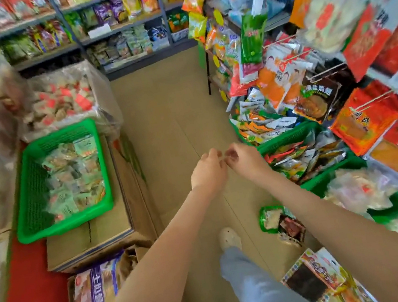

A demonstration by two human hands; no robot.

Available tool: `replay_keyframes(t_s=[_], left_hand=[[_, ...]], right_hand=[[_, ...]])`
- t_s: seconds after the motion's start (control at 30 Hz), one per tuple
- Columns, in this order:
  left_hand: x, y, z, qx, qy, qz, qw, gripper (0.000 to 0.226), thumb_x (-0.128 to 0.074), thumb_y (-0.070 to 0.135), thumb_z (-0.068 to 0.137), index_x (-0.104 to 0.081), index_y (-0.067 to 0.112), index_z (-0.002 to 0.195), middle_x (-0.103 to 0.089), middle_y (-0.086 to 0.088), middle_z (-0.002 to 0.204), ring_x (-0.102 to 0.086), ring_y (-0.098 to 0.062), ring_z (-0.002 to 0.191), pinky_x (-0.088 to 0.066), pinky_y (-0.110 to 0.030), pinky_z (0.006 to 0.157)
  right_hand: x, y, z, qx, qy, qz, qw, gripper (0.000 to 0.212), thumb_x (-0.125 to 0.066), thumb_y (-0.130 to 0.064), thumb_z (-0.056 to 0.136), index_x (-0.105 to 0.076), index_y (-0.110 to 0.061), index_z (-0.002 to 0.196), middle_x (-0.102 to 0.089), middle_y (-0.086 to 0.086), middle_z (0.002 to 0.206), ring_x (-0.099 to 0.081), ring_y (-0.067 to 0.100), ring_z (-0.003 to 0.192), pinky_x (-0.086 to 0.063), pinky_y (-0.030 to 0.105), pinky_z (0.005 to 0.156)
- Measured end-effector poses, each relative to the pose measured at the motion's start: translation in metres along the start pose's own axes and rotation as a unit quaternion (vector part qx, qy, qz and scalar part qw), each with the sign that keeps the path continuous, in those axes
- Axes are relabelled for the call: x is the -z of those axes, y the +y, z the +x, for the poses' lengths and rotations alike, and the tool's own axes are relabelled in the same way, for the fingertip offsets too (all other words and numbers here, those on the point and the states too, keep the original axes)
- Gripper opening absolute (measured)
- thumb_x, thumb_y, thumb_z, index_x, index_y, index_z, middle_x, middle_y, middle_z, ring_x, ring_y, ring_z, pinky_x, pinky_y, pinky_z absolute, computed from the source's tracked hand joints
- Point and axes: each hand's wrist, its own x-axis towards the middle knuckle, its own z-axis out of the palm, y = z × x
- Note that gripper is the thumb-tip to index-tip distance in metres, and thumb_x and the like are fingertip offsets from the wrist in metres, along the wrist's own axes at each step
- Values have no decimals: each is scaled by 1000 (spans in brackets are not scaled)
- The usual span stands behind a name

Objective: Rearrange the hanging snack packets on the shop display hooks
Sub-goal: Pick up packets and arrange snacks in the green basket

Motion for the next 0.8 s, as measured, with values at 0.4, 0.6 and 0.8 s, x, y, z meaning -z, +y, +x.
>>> replay_keyframes(t_s=[0.4, 0.6, 0.8], left_hand=[[68, 102, 301, -75, 13, 41, 996, 29, -40, 19, 95, -45, 6, 120, -54, -16, 118, -53, -35, 106, -45, -40, 81], [47, 154, 406, -120, -33, 46, 991, 31, -41, 21, 95, -44, 10, 124, -55, -12, 117, -54, -32, 104, -48, -41, 82], [19, 224, 506, -257, -96, 33, 961, 35, -44, 23, 96, -42, 15, 130, -56, -7, 125, -56, -25, 110, -48, -38, 86]], right_hand=[[143, 8, 287, 4, 112, 45, 993, 19, -54, -15, 90, -61, -9, 107, -65, 9, 103, -60, 25, 94, -46, 31, 76], [190, 58, 357, -47, 161, 87, 982, 21, -51, -16, 92, -57, -11, 111, -57, 1, 101, -55, 15, 88, -40, 25, 72], [247, 143, 401, -173, 263, 124, 941, 37, -53, -14, 90, -45, -14, 126, -55, 0, 110, -56, 16, 91, -46, 31, 72]])
